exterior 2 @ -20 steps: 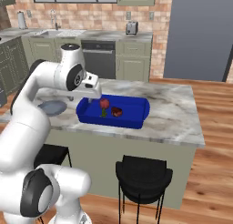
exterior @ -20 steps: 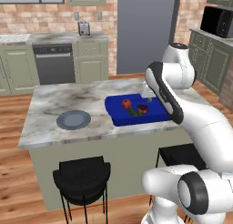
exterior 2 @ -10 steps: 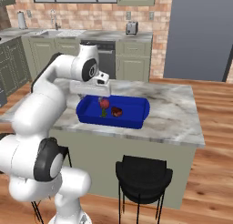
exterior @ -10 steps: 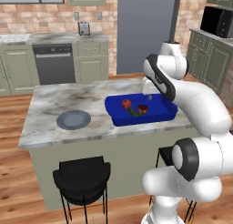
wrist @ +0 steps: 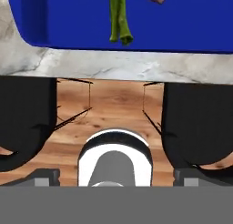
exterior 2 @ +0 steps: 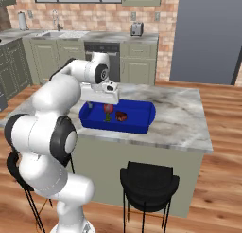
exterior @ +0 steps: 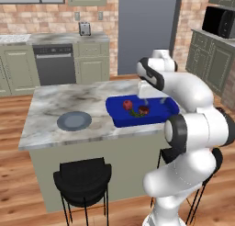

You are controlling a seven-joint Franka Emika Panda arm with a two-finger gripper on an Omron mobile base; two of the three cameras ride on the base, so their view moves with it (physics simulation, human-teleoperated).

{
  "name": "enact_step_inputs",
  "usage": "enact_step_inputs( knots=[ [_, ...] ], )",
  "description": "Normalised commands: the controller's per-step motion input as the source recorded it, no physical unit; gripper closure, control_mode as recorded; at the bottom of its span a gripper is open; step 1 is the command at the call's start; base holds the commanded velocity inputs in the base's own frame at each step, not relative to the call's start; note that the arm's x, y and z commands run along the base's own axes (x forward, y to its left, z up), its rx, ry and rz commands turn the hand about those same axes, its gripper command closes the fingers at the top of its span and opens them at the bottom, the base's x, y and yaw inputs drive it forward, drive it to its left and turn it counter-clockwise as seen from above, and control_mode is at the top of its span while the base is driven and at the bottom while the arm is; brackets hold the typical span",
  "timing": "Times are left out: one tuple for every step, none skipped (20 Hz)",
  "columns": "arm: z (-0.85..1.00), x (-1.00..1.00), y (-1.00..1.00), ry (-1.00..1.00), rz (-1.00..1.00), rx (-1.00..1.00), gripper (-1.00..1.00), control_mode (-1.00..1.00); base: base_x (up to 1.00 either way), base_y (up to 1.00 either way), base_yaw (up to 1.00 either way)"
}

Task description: Create a steak meal by picking up the steak and asparagus from the tray and placing them on the plate. Leave the pomegranate on the tray.

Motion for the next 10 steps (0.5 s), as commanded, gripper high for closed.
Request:
enact_step_inputs(
  knots=[
    [-0.51, 0.44, 0.00, 0.16, 0.00, 0.00, -1.00, -1.00, 0.00, 0.00, 0.00],
    [-0.47, 0.43, 0.00, 0.14, 0.00, 0.00, -1.00, -1.00, 0.00, 0.00, 0.00],
    [-0.45, 0.41, 0.00, 0.12, 0.00, 0.00, -1.00, -1.00, 0.00, 0.00, 0.00],
    [-0.42, 0.39, 0.00, 0.11, 0.00, 0.00, -1.00, -1.00, 0.00, 0.00, 0.00],
    [-0.38, 0.39, 0.00, 0.11, 0.00, 0.00, -1.00, -1.00, 0.00, 0.00, 0.00],
    [-0.37, 0.41, 0.00, 0.11, 0.00, 0.00, -1.00, -1.00, 0.00, 0.00, 0.00],
    [-0.36, 0.41, 0.00, 0.10, 0.00, 0.00, -1.00, -1.00, 0.00, 0.00, 0.00],
    [-0.35, 0.39, 0.00, 0.09, 0.00, 0.00, -1.00, -1.00, 0.00, 0.00, 0.00],
    [-0.35, 0.39, 0.00, 0.09, 0.00, 0.00, -1.00, -1.00, 0.00, 0.00, 0.00],
    [-0.37, 0.38, 0.00, 0.07, 0.00, 0.00, -1.00, -1.00, 0.00, 0.00, 0.00]
  ],
)
